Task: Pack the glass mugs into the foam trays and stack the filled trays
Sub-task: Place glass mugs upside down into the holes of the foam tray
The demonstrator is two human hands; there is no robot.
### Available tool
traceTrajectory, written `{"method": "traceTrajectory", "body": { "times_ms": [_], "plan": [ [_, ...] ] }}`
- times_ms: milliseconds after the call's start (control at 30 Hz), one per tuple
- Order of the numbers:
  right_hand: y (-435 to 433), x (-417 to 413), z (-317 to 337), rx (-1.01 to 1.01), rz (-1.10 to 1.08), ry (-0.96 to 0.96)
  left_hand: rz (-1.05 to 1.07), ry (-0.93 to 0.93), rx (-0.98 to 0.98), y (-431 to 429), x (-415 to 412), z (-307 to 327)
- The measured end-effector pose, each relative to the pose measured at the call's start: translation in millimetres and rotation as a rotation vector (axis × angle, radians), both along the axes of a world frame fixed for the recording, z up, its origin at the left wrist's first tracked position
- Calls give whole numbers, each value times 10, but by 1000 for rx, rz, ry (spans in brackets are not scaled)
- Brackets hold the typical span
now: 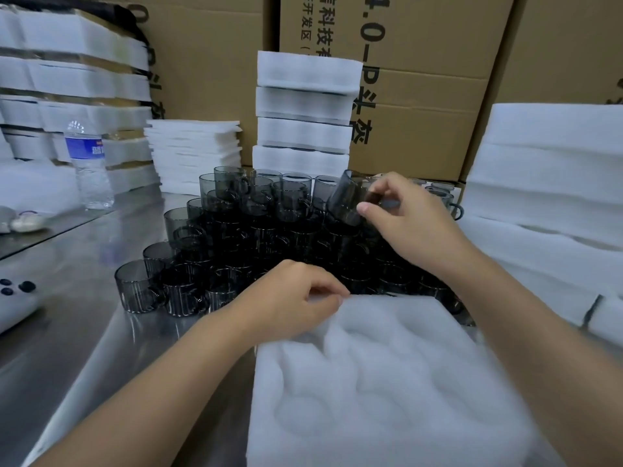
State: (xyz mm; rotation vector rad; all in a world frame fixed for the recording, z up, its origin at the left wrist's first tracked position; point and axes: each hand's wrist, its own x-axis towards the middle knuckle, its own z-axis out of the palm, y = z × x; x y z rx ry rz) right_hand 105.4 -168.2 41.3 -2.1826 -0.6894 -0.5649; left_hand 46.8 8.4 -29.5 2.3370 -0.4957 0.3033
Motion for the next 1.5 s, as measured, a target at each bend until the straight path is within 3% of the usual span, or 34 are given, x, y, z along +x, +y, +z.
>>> {"method": "traceTrajectory", "body": {
  "times_ms": [100, 200, 333, 400, 533, 1000, 1200, 1333, 1500],
  "plan": [
    [-59, -144, -186, 163, 195, 183, 57, 16, -196, -20, 32, -1],
    [-73, -179, -353, 202, 300, 278, 92, 110, -500, -43, 44, 49],
    [-82, -165, -492, 161, 249, 130, 99, 205, -881, -30, 54, 114],
    [-95, -176, -520, 81, 235, 31, 105, 183, -938, -32, 64, 104],
    [-119, -202, -539, -8, 242, -143, 109, 82, -852, -33, 45, 69],
    [-150, -269, -507, 3, 287, -59, 28, 28, -784, -15, -2, 94],
    [-134, -273, -496, 110, 346, 89, -6, 38, -638, 96, -74, 228],
    [-142, -280, -500, 144, 499, 260, -38, 188, -441, 242, -139, 311],
    [-131, -289, -484, 153, 583, 373, -60, 279, -341, 305, -190, 356]
  ]
}}
